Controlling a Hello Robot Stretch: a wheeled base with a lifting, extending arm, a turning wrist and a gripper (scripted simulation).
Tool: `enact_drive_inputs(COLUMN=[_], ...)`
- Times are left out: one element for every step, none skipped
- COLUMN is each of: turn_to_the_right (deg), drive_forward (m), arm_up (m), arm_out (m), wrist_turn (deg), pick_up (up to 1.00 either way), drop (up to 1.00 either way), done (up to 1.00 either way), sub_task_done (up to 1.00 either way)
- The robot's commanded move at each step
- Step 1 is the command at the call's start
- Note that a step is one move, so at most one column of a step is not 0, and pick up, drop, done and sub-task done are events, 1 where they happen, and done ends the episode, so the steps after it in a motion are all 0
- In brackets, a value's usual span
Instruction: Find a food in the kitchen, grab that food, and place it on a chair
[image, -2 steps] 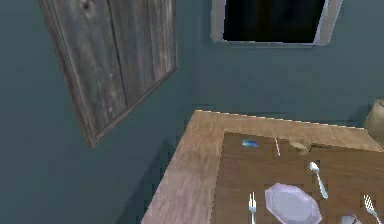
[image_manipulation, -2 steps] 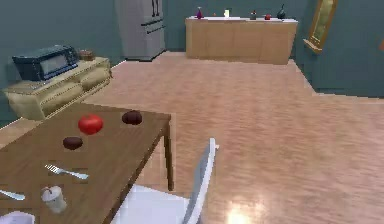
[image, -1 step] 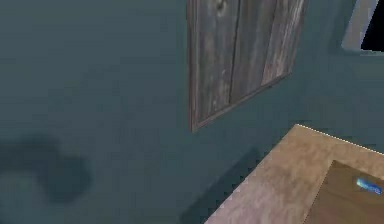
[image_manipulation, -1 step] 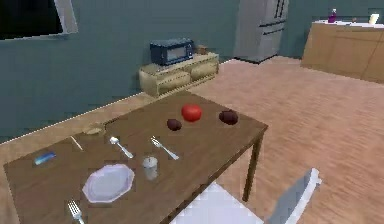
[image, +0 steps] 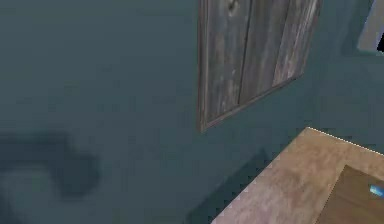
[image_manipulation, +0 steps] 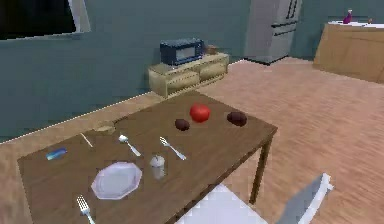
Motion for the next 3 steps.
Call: enact_drive_inputs(turn_to_the_right=[45.0,45.0,45.0], drive_forward=[0.0,0.0,0.0], arm_up=[0.0,0.0,0.0], arm_out=[0.0,0.0,0.0], wrist_turn=[0.0,0.0,0.0], pick_up=[0.0,0.0,0.0], drop=[0.0,0.0,0.0], done=[0.0,0.0,0.0], sub_task_done=[0.0,0.0,0.0])
